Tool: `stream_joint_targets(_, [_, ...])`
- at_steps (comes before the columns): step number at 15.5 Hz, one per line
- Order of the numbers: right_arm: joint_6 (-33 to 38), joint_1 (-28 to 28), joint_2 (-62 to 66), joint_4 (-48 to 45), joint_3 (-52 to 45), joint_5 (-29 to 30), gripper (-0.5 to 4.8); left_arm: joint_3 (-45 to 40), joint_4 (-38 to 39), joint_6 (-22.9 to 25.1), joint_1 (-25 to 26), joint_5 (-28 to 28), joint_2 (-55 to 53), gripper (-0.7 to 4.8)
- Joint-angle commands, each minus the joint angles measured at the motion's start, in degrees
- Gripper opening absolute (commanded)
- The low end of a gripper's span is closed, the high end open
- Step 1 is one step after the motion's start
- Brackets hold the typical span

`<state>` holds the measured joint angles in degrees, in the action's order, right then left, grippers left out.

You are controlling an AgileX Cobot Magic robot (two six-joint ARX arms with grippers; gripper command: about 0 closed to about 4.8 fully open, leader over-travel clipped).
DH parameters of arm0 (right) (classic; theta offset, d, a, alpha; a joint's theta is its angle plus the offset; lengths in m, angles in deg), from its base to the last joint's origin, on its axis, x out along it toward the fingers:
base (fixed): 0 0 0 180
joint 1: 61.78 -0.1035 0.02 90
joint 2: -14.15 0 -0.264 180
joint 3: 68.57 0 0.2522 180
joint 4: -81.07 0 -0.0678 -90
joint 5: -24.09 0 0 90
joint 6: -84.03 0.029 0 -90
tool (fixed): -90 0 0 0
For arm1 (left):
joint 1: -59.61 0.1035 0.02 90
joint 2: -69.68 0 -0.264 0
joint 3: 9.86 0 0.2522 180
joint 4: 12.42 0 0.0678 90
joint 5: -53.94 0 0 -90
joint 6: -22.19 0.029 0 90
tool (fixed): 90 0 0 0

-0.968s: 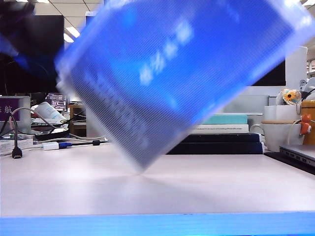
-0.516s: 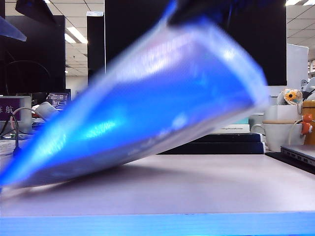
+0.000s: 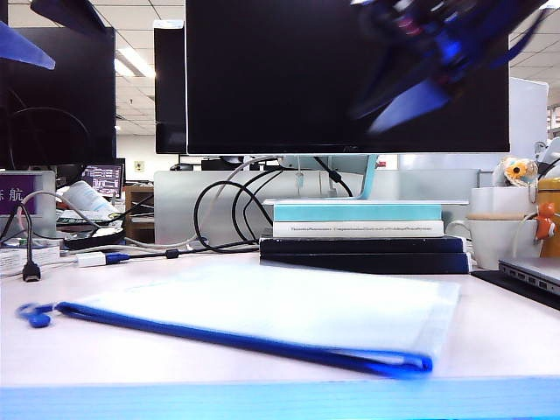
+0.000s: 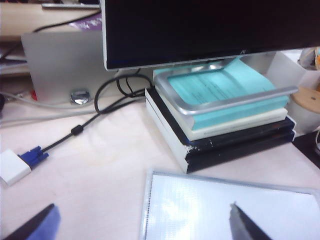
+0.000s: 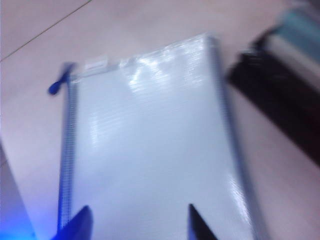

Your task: Pick up the transparent plastic file bag with a blue zipper and open its zipper.

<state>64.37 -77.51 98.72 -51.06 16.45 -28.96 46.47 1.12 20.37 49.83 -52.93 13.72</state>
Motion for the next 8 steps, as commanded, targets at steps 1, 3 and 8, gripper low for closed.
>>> stream_joint_targets(1, [5.3,4.3,-5.6,3.0,0.3,0.4,2.74,0.2,-1.1,-0.3,0.0,-3.4,0.3,4.79])
stream_joint_targets(3, [7.7,6.8,-10.5,2.8,0.2,0.3,2.74,0.2,-2.1,-0.3,0.0,-5.5,0.4,4.79])
stream_joint_targets(8, [14.1,11.5,-28.2,-9.1,-0.6,-12.5,0.98,-0.6,-2.1,3.1,5.3,-4.4,8.7,3.56])
